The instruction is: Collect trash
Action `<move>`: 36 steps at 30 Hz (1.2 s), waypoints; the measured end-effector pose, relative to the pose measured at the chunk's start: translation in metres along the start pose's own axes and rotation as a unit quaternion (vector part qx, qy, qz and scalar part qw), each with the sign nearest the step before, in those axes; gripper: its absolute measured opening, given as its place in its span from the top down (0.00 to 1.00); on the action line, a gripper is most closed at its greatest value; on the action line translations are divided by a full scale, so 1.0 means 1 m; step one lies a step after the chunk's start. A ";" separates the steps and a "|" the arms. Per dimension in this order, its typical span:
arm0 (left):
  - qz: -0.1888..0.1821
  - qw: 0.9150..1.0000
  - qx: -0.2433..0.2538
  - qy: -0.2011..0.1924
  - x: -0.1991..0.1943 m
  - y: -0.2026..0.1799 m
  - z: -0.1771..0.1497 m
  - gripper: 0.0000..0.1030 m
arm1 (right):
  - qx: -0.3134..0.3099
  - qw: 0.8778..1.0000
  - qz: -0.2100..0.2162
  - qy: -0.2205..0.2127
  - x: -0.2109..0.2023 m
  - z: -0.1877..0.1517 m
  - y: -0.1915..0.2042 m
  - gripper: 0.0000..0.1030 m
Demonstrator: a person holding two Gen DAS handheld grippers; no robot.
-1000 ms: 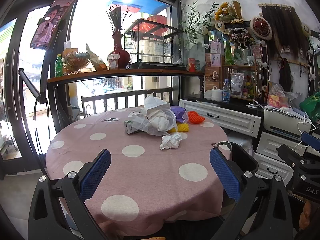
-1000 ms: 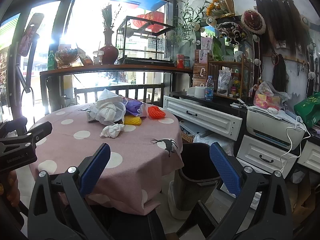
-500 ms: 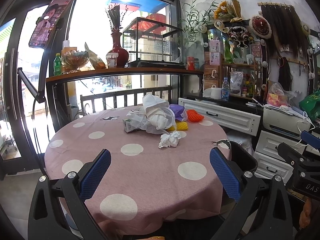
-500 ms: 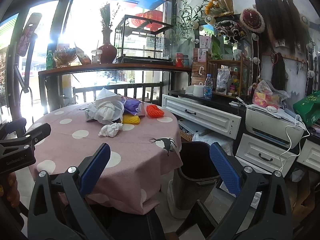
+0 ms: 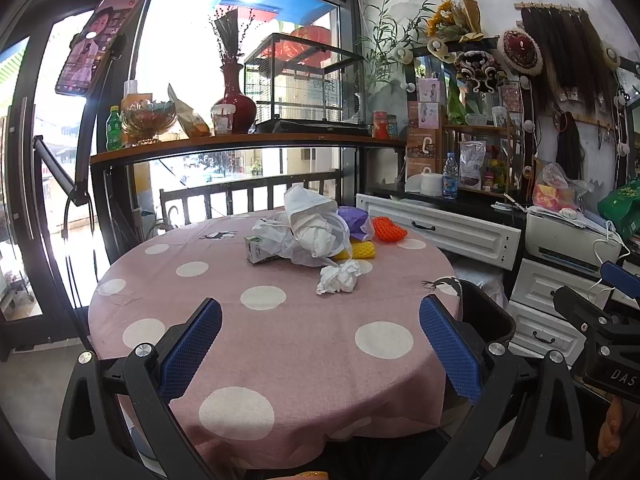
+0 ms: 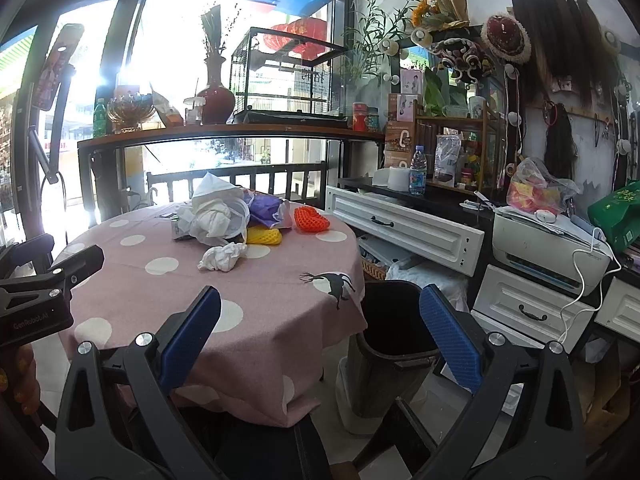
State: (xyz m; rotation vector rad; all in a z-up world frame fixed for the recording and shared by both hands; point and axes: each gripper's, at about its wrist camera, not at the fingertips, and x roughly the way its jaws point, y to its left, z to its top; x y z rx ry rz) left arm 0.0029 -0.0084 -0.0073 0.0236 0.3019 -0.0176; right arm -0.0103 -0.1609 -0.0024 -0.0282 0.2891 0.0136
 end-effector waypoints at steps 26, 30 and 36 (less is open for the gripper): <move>-0.007 1.000 0.002 0.009 0.003 0.000 -0.003 0.05 | -0.001 1.000 0.002 0.004 0.000 0.000 0.001 0.05; -0.007 1.000 0.002 0.009 0.003 0.000 -0.003 0.05 | -0.001 1.000 0.002 0.004 0.000 0.001 0.001 0.05; -0.007 1.000 0.002 0.009 0.003 -0.001 -0.003 0.05 | -0.001 1.000 0.000 0.003 0.000 0.002 0.001 0.05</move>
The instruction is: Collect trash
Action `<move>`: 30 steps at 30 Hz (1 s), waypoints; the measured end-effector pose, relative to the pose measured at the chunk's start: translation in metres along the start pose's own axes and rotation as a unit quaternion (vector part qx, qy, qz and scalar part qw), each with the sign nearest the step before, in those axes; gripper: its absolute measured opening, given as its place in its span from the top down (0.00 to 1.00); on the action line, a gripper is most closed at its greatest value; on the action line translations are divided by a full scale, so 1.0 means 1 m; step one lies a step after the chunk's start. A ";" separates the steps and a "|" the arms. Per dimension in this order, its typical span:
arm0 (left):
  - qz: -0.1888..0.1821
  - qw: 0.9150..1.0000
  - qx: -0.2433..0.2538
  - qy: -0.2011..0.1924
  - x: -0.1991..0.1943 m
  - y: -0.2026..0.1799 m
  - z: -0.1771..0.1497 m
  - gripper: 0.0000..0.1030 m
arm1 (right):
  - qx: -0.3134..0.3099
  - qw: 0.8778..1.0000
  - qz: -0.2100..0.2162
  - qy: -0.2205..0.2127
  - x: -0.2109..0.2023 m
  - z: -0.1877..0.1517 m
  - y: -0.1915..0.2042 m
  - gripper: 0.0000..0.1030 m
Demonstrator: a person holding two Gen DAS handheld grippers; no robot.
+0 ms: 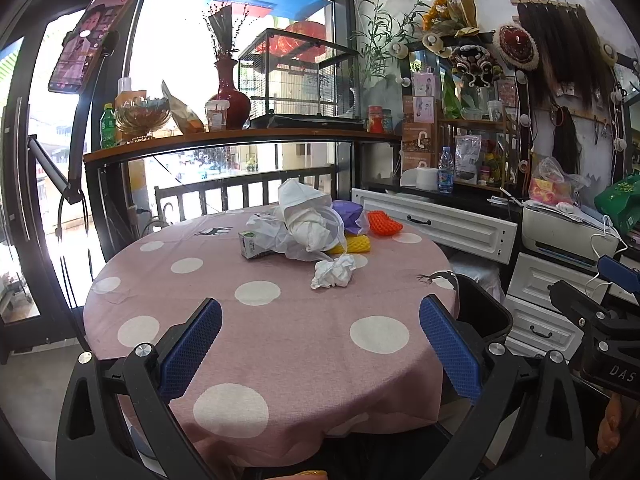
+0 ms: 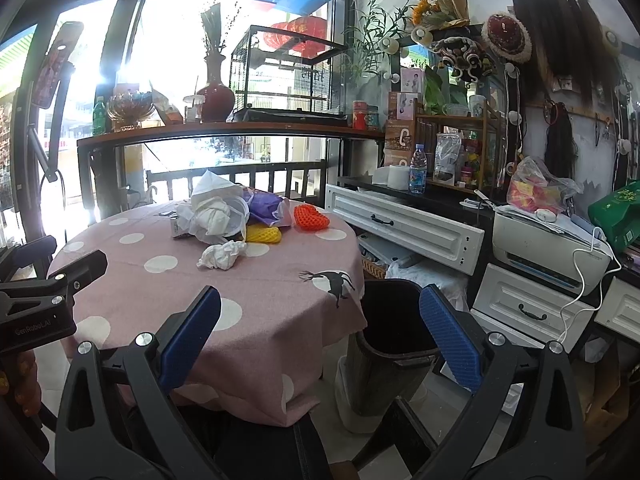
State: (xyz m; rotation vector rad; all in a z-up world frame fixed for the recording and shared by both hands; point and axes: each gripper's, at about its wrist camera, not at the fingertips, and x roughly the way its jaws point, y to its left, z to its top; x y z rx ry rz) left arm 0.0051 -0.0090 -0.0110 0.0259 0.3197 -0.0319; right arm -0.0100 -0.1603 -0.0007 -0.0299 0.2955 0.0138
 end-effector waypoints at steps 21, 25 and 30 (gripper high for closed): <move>-0.037 0.996 -0.002 0.080 0.039 0.015 -0.011 0.05 | -0.041 0.995 0.009 0.086 0.046 -0.032 0.014 0.05; -0.043 0.993 -0.027 0.107 0.057 0.033 -0.010 0.05 | -0.041 0.989 0.032 0.141 0.081 -0.047 0.013 0.05; -0.047 0.991 -0.024 0.120 0.080 0.049 -0.001 0.05 | -0.067 0.981 0.083 0.159 0.133 -0.020 0.032 0.05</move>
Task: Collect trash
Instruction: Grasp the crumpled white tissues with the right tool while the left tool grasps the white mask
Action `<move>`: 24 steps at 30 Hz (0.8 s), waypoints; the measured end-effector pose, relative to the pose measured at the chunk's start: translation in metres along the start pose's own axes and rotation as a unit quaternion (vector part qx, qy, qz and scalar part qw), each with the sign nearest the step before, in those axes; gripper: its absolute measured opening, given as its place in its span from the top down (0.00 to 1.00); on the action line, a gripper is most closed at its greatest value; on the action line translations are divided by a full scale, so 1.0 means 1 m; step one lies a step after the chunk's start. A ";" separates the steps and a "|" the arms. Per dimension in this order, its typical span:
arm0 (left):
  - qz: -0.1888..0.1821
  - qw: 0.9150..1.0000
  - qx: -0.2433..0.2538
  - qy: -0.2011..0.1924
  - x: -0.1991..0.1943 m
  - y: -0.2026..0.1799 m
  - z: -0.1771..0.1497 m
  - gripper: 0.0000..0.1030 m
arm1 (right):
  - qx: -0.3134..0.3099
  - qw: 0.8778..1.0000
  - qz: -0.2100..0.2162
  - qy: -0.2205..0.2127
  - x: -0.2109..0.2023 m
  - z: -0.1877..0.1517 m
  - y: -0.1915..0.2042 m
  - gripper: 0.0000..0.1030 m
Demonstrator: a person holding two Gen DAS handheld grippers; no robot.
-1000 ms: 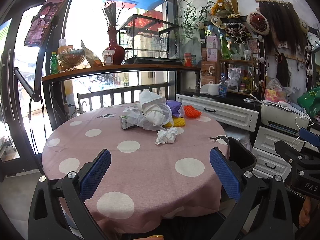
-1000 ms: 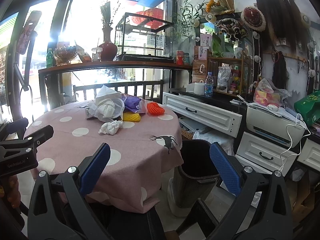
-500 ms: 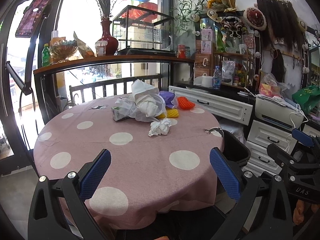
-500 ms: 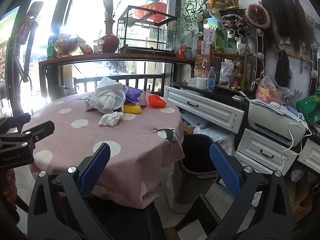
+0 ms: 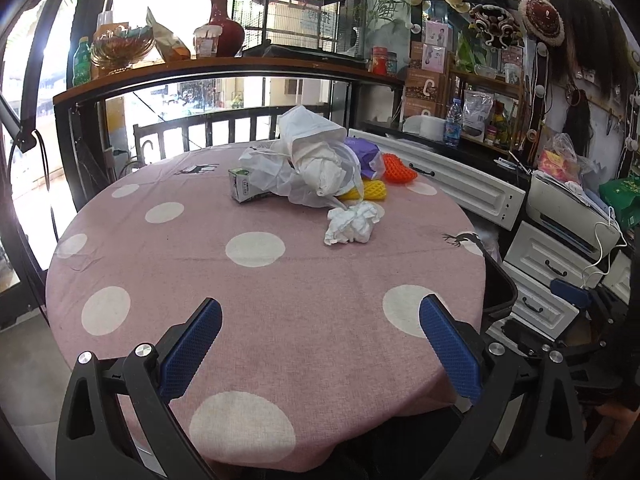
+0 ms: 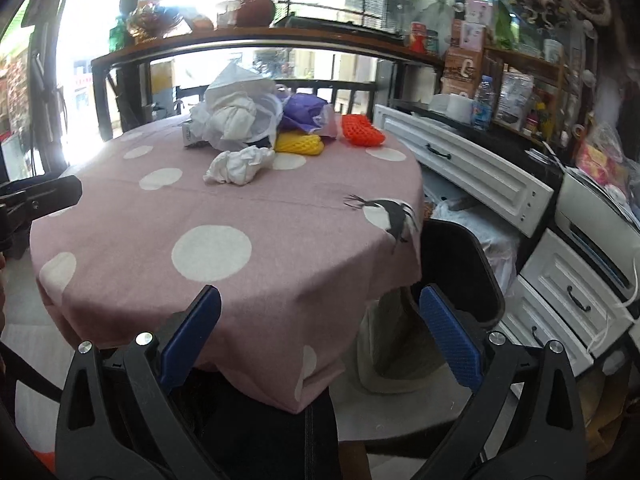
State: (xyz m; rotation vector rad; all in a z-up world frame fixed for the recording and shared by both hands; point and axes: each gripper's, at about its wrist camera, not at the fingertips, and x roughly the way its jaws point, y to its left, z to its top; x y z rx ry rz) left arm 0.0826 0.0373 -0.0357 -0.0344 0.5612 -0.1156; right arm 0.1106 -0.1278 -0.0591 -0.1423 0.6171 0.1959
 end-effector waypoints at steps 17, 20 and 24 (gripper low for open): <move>-0.003 0.999 -0.024 0.035 0.036 0.046 0.026 0.06 | -0.088 0.985 0.098 0.110 0.154 0.123 0.079 0.12; -0.003 0.999 -0.028 0.037 0.039 0.052 0.029 0.06 | -0.079 0.985 0.089 0.124 0.169 0.127 0.077 0.22; -0.005 0.998 -0.025 0.053 0.048 0.054 0.031 0.07 | -0.074 0.982 0.106 0.136 0.177 0.126 0.077 0.42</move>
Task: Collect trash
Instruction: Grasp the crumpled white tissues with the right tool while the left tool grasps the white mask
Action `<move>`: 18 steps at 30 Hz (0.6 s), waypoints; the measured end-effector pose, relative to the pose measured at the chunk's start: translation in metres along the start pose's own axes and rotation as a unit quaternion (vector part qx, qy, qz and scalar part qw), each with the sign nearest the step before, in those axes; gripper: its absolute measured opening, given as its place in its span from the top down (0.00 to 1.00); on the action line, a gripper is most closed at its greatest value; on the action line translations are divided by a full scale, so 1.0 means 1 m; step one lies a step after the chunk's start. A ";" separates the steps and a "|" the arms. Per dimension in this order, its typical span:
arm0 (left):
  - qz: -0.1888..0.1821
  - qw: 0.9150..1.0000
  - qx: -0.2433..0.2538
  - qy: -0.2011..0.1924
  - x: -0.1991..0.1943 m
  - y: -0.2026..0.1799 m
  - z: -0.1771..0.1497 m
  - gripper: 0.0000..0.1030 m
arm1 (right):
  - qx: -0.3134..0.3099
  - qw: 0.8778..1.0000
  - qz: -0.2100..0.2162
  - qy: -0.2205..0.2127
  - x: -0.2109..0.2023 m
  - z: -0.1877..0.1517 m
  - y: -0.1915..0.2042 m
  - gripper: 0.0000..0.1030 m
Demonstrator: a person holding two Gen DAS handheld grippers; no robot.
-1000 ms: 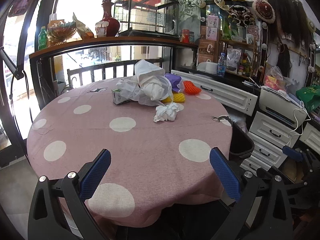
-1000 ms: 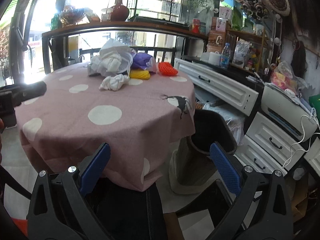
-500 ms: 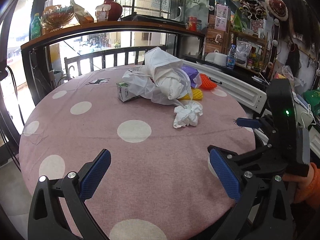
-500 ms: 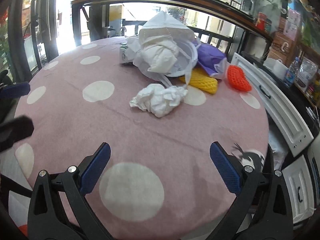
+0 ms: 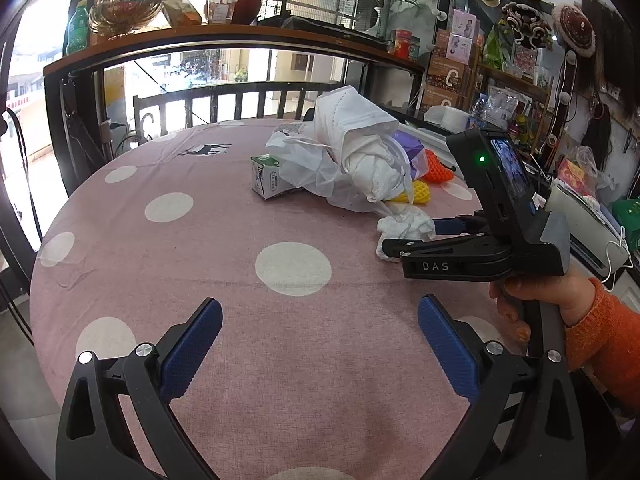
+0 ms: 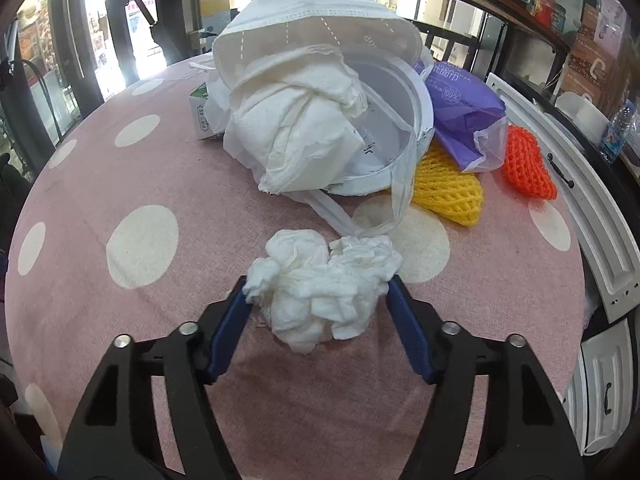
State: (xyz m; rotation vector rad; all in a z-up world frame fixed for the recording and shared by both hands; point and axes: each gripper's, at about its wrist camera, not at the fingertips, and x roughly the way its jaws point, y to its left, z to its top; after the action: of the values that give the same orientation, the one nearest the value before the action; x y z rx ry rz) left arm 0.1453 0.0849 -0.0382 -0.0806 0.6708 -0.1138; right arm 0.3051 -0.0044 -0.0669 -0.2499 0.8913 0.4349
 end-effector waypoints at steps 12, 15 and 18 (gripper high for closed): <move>-0.045 0.999 0.017 -0.003 0.025 -0.015 0.024 0.14 | 0.007 0.999 0.028 -0.046 -0.040 -0.025 -0.012 0.63; -0.051 0.999 0.008 -0.006 0.040 -0.022 0.039 0.18 | 0.025 0.998 0.025 -0.051 -0.055 -0.037 -0.028 0.63; -0.042 0.999 0.013 -0.010 0.055 -0.034 0.056 0.28 | 0.035 0.998 0.011 -0.057 -0.067 -0.048 -0.041 0.63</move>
State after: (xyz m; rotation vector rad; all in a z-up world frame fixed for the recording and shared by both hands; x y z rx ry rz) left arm 0.2205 0.0459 -0.0251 -0.0847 0.6452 -0.2033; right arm 0.2538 -0.0763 -0.0412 -0.1498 0.7961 0.4332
